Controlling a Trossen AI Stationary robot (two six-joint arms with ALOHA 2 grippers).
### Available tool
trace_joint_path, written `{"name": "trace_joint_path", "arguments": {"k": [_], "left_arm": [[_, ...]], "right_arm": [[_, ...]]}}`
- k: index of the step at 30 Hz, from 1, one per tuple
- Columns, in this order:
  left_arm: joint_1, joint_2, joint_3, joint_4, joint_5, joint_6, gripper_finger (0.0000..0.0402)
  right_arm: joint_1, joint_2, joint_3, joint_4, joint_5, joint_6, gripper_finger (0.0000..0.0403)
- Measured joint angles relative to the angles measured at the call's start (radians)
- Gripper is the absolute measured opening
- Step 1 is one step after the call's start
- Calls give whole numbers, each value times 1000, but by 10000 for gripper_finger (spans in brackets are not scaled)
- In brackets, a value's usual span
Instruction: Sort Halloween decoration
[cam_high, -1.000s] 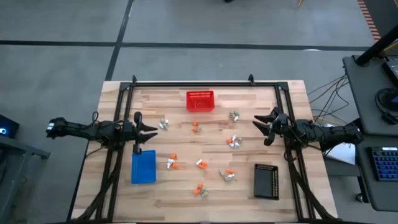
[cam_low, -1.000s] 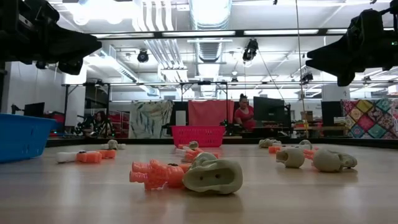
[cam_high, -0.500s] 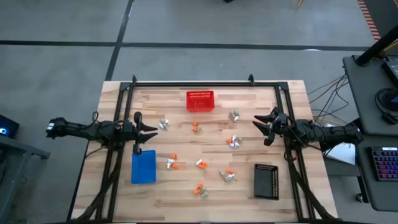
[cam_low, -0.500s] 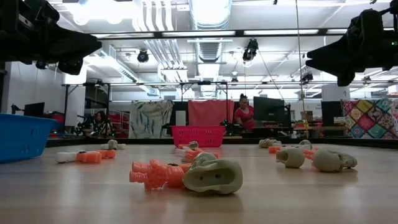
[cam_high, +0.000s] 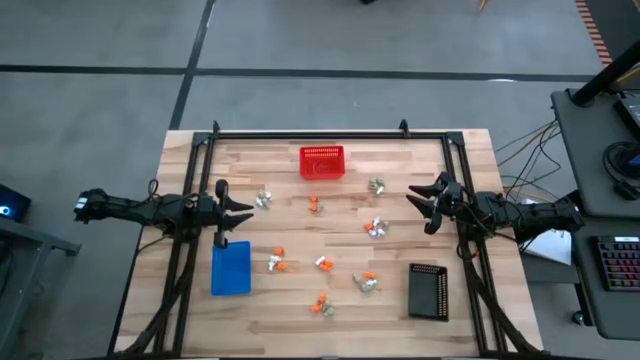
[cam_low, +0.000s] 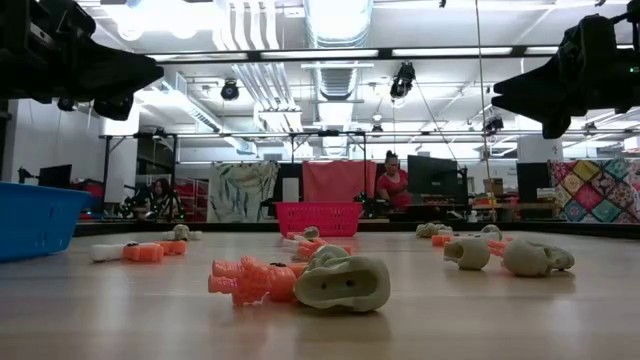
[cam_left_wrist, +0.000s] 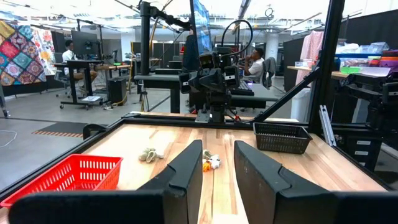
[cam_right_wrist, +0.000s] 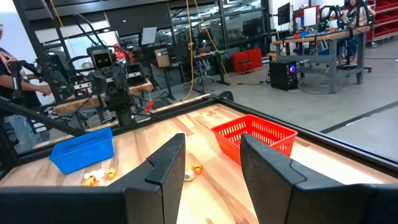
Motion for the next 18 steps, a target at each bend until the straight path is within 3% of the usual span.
{"name": "trace_joint_path", "arguments": {"k": [14,18], "left_arm": [[0,0,0,7,0,0,75],[-1,0,0,74,24,-117,75]], "right_arm": [[0,0,0,0,0,0,144],[0,0,0,1,0,3,144]]}}
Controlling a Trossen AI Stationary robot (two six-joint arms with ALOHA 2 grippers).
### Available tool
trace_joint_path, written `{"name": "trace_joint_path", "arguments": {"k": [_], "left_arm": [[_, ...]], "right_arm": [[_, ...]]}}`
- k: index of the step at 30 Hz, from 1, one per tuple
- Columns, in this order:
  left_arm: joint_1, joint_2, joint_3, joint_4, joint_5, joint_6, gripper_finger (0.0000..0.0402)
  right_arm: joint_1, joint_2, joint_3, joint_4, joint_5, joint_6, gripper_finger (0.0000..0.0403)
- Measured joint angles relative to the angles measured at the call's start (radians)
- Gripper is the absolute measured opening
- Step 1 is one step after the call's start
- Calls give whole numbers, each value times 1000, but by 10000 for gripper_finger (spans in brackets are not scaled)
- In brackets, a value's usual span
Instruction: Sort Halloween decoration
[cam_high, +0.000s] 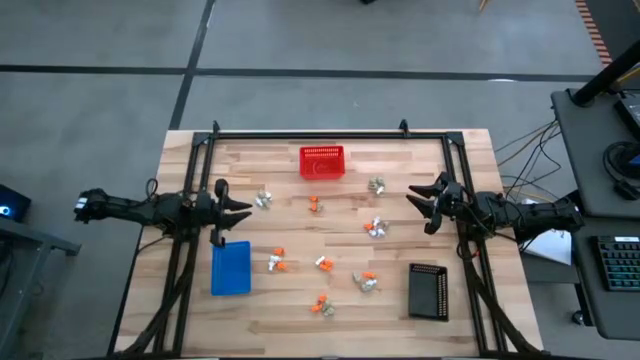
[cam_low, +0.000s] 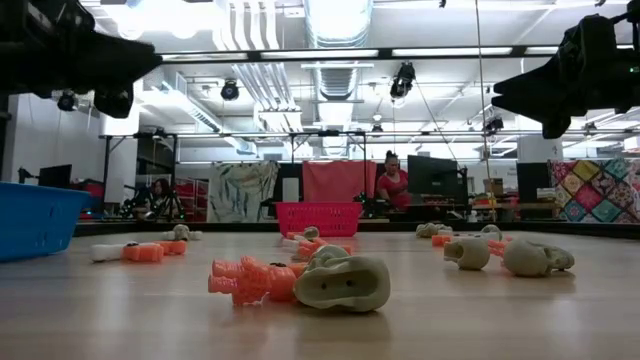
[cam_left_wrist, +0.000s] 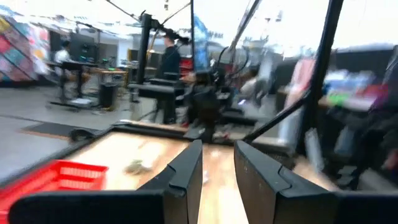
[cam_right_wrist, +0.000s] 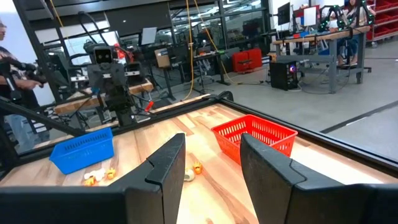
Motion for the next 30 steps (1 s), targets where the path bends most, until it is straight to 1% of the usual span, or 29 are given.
{"name": "trace_joint_path", "arguments": {"k": [3,8,10,13,16,20,24,27,30], "left_arm": [[0,1,-8,55,28,-15,75],[-1,52,-9,197,36,-66,75],[-1,90,-9,258,36,-74,75],[-1,163,-9,348,35,-81,75],[-1,261,-8,458,29,-89,75],[-1,441,20,585,28,-89,75],[-1,601,85,581,27,-89,75],[-1,710,145,578,2,-92,75],[-1,815,206,570,-1,-122,75]], "right_arm": [[0,0,0,2,-1,60,144],[0,0,0,20,0,331,144],[0,0,0,33,0,356,144],[0,0,0,25,0,345,144],[0,0,0,23,0,346,144],[0,0,0,23,0,345,144],[0,1,0,23,0,369,144],[-2,3,0,31,27,488,144],[-2,8,0,31,37,546,144]]}}
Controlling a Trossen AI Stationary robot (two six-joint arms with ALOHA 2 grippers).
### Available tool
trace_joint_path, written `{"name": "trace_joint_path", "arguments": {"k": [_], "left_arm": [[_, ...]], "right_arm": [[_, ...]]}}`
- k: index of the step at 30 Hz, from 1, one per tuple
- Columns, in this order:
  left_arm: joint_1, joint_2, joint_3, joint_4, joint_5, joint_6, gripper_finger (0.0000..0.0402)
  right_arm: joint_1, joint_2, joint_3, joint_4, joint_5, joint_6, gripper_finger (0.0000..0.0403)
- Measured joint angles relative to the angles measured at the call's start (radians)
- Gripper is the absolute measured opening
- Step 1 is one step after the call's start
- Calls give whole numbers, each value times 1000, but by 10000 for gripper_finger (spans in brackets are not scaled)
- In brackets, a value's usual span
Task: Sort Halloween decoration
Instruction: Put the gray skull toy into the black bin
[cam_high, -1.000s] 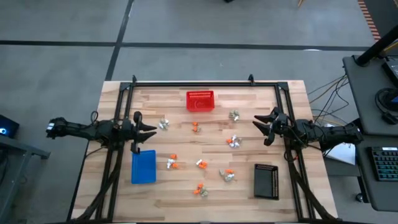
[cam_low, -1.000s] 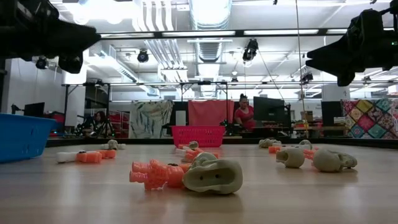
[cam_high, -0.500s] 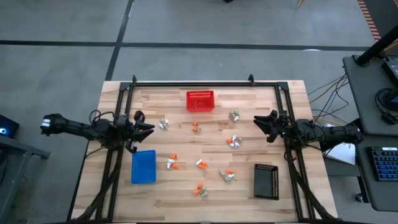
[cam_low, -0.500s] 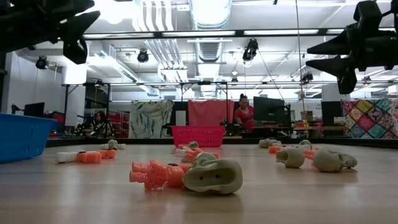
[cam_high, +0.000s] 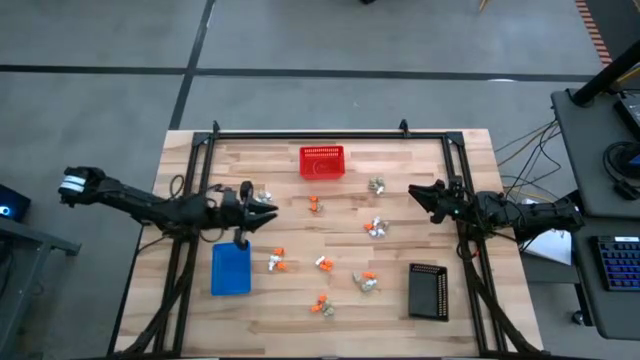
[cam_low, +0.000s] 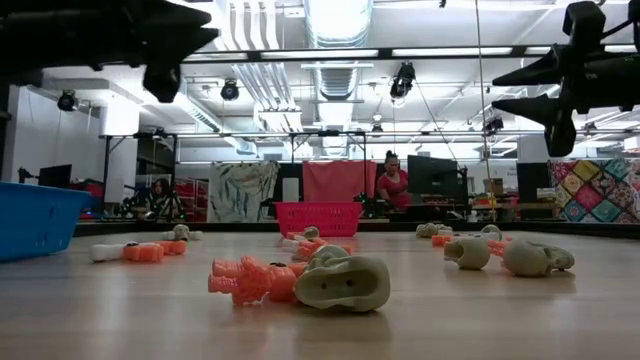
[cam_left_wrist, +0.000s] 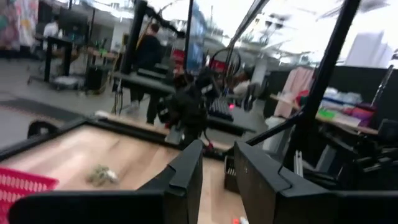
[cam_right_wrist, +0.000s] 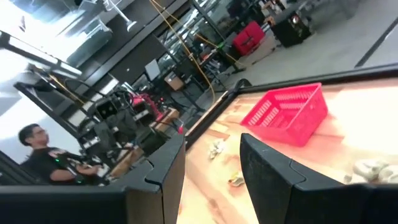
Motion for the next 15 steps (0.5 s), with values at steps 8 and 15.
{"name": "trace_joint_path", "arguments": {"k": [8,15], "left_arm": [[2,210,147,-118,-38,28,75],[2,314,243,-224,-60,26,75]], "right_arm": [[0,71,0,10,-28,113,144],[0,241,0,112,-28,170,144]]}}
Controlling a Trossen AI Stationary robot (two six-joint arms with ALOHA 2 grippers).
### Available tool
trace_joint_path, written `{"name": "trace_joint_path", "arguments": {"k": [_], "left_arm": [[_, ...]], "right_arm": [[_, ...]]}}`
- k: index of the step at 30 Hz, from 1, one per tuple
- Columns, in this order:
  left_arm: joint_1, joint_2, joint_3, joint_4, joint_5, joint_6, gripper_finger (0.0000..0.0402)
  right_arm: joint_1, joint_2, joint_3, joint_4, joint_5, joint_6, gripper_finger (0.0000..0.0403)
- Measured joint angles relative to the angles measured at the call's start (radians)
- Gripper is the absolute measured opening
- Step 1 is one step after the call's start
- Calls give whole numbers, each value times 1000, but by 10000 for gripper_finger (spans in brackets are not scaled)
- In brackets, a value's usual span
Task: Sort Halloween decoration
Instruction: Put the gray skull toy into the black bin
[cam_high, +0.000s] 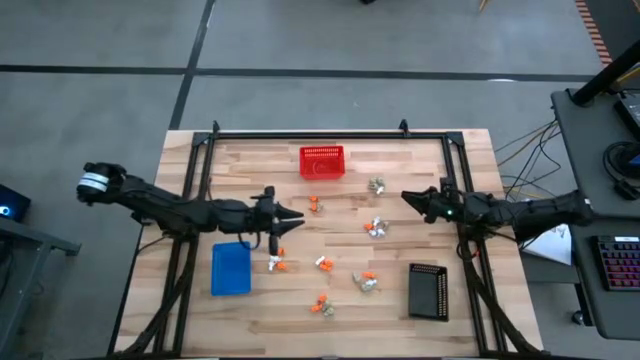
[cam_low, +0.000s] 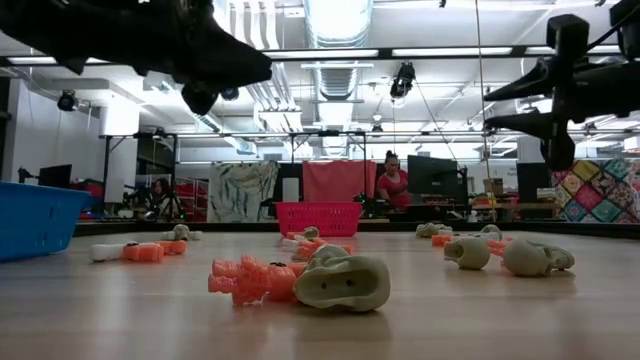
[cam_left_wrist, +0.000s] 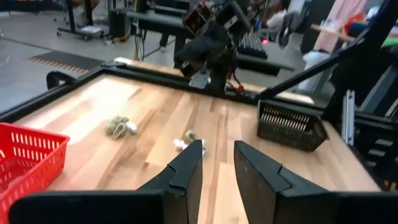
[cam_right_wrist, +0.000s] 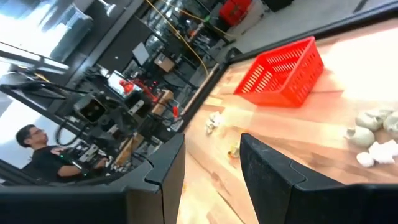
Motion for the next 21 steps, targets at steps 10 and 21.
{"name": "trace_joint_path", "arguments": {"k": [10,21], "left_arm": [[1,24,69,-123,-252,31,75],[0,11,76,-124,-275,207,75]], "right_arm": [[-4,349,154,-21,21,10,144],[-89,661,516,-606,18,-155,144]]}}
